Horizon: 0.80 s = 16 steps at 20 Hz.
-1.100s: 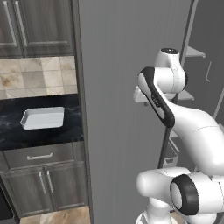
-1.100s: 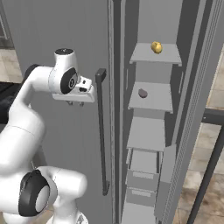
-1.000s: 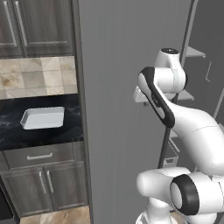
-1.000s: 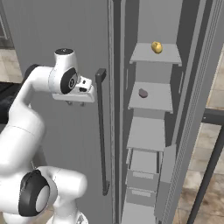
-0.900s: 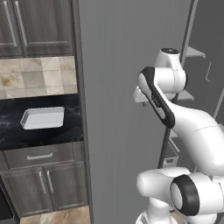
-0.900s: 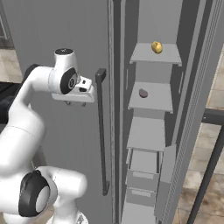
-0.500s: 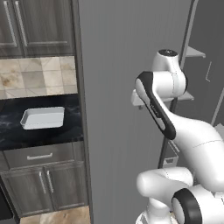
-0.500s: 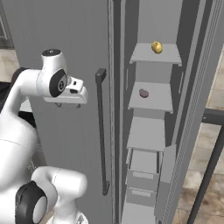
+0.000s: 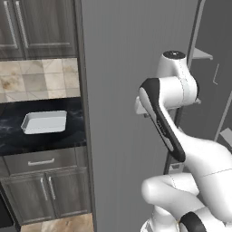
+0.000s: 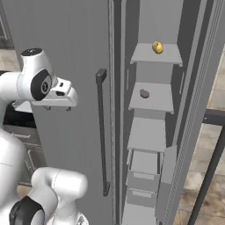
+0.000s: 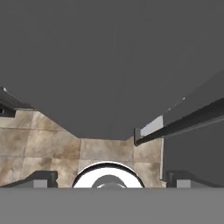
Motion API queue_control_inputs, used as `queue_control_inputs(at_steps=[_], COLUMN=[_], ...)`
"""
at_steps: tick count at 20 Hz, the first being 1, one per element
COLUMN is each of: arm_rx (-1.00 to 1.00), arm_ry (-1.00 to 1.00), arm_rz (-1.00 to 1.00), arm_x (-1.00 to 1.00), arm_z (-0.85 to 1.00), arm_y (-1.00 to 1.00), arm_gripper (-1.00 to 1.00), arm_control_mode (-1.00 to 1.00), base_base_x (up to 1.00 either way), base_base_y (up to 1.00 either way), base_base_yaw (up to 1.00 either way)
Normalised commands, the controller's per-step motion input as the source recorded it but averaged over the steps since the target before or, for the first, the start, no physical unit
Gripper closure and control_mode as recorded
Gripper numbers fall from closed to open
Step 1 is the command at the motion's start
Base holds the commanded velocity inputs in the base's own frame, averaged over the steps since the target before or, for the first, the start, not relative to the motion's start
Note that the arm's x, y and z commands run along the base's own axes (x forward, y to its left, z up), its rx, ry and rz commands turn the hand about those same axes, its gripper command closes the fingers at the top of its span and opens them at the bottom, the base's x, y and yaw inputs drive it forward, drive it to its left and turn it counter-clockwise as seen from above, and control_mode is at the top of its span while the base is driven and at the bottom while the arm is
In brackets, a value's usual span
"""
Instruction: Take the eggplant and potato out of the freezer and place them in the tupperware container on the counter. Then put the tupperware containing the vegetables back in the freezer.
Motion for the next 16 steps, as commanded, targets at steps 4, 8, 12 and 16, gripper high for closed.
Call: queue_control_inputs(at_steps=[4,8,12,16], arm_rx=[0.00,0.00,0.00,0.00], arm_ry=[0.00,0.00,0.00,0.00], arm_rz=[-0.09,-0.11,-0.09,-0.06], arm_x=[-0.54,-0.56,-0.49,-0.39], arm_z=[0.12,0.09,0.03,0.00], arm_y=[0.00,-0.02,-0.06,-0.12], arm_gripper=[-1.00,-1.00,-1.00,-1.00], arm_control_mode=[-1.00,-1.00,-1.00,-1.00], base_base_x=[0.00,0.00,0.00,0.00], base_base_y=[0.00,0.00,0.00,0.00], base_base_yaw=[0.00,0.00,0.00,0.00])
